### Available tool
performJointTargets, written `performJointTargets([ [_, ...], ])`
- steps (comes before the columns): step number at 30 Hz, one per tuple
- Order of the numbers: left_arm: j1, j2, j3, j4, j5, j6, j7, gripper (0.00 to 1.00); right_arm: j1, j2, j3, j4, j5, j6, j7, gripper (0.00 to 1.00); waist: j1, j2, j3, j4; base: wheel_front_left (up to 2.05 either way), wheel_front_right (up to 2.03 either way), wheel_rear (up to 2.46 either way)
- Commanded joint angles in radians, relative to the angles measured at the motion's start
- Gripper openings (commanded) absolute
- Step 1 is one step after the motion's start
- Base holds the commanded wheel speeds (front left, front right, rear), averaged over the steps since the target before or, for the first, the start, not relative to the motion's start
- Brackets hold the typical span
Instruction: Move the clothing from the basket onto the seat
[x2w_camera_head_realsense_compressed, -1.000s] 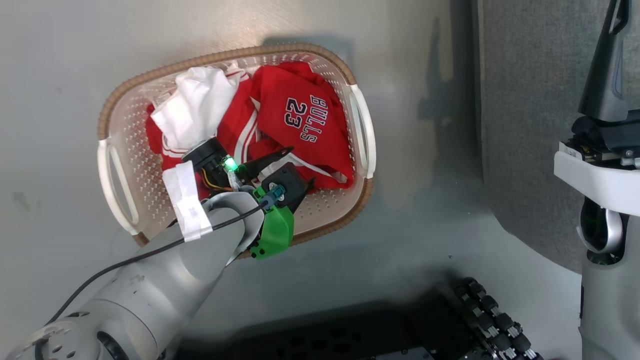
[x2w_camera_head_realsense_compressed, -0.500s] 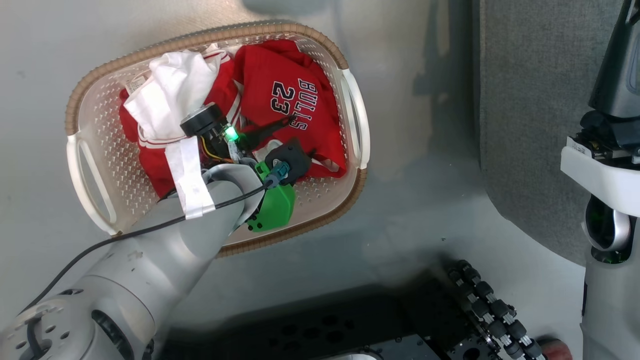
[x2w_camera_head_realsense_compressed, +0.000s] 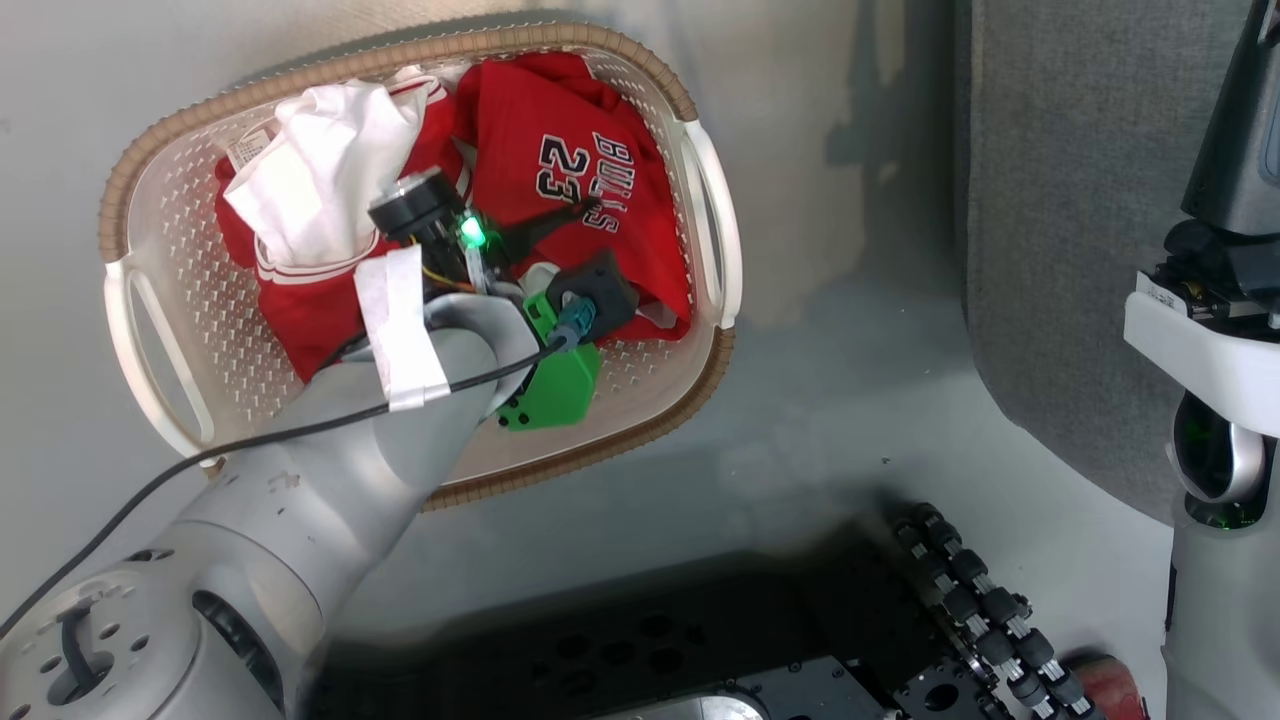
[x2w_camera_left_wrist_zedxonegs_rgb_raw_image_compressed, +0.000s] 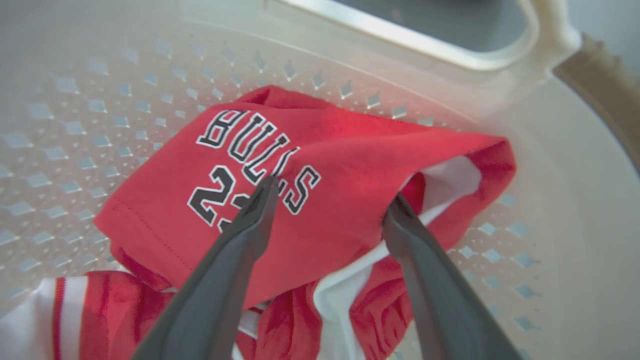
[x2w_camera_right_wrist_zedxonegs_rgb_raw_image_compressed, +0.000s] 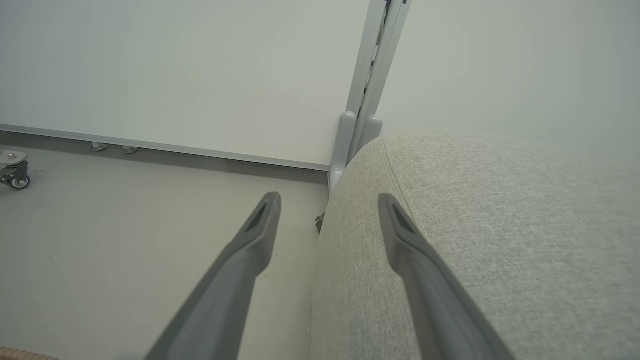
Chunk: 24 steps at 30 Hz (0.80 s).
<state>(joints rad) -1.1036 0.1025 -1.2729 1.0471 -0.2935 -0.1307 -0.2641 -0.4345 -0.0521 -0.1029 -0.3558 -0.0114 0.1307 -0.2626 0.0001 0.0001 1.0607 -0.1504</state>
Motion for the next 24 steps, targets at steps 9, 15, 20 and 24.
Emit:
performJointTargets([
  [9, -0.012, 0.007, 0.018, -0.033, 0.04, 0.004, -0.001, 0.0, -0.009, 0.001, -0.003, 0.005, 0.0, 0.0, -0.003, 1.0, -0.0001, -0.0001, 0.011, -0.002, 0.0, 0.0, 0.0],
  [15, 0.01, 0.02, 0.042, -0.091, 0.063, 0.013, -0.001, 0.0, -0.01, 0.001, -0.01, 0.013, -0.002, 0.0, -0.003, 1.0, -0.0001, -0.0001, -0.016, 0.01, 0.0, 0.0, 0.0],
  [20, 0.061, 0.033, 0.098, -0.166, 0.06, 0.035, -0.001, 0.0, -0.006, -0.006, -0.003, 0.025, -0.01, 0.0, -0.003, 1.0, -0.0001, -0.0001, -0.074, 0.034, 0.0, 0.0, 0.0],
  [24, 0.13, 0.041, 0.162, -0.234, 0.049, 0.058, -0.001, 0.0, 0.006, -0.013, 0.003, 0.04, -0.01, 0.0, -0.003, 1.0, -0.0001, -0.0001, -0.149, 0.056, 0.0, 0.0, 0.0],
])
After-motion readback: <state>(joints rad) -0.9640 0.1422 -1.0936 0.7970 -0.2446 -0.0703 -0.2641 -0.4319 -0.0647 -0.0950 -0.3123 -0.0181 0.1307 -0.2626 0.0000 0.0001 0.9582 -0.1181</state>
